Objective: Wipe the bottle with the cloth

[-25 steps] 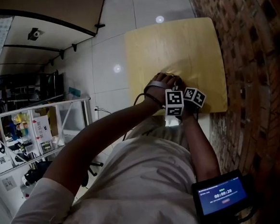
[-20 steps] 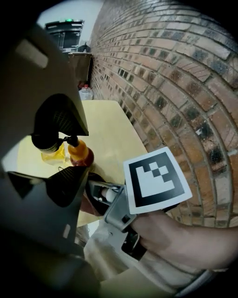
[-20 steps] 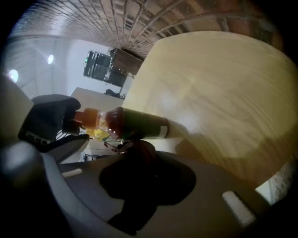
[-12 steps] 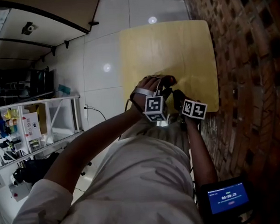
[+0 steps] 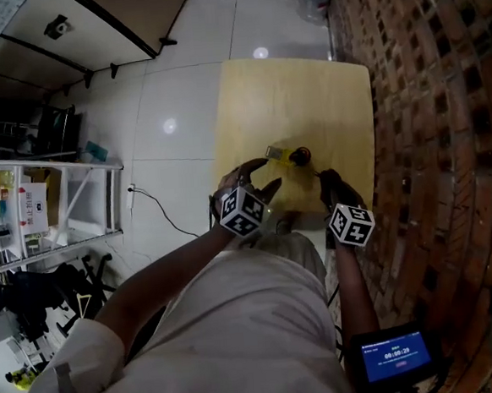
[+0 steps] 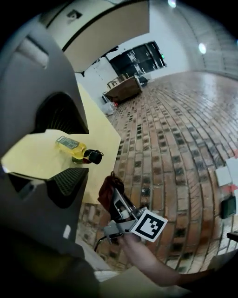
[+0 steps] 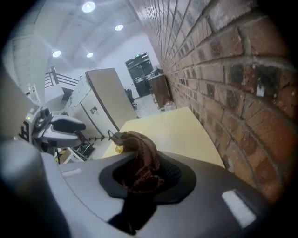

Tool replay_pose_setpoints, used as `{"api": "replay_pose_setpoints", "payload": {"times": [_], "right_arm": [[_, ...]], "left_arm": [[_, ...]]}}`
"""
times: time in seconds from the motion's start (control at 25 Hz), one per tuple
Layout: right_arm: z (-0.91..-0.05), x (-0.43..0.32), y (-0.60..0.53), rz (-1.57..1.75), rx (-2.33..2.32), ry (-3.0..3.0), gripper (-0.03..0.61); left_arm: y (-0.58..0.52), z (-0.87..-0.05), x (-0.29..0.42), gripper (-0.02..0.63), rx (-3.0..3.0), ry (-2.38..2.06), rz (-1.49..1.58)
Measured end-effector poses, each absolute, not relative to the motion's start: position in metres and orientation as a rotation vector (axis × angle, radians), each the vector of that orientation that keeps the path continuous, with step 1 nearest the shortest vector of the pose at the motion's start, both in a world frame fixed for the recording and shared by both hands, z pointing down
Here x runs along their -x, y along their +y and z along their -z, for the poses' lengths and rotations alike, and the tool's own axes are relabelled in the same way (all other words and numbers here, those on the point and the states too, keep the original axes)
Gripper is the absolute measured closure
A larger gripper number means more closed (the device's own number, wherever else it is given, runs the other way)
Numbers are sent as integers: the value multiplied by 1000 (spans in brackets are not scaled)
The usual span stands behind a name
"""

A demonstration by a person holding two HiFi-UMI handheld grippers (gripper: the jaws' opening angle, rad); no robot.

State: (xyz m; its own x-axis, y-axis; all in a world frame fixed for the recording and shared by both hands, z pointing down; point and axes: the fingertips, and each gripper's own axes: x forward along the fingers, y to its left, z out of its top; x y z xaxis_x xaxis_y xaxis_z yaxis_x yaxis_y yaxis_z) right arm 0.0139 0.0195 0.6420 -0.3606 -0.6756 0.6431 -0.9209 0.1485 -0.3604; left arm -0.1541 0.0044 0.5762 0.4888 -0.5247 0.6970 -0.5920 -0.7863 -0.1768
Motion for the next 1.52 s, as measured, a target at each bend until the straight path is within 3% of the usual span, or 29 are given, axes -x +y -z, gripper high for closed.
{"api": "replay_pose_setpoints", "payload": {"times": [0.32,0.88,1.2,1.52], "right_arm": [[-551,-15,36,-860,-1735,-2193,494],[-468,79,128,-595,-1746,-2368,494],[-460,92,154,-480,-1649,-2549,492],[-449,80,164,-427,-1611,-2594,492]], "left_arm": [[31,-523,226,462,-2609,-1207,-787],[144,-527,400,598,-2414,-1394,-565],[179,-524,399,598,-2375,-1376,-470],[187,-520,331,597,-2446,-1208,-499]]}}
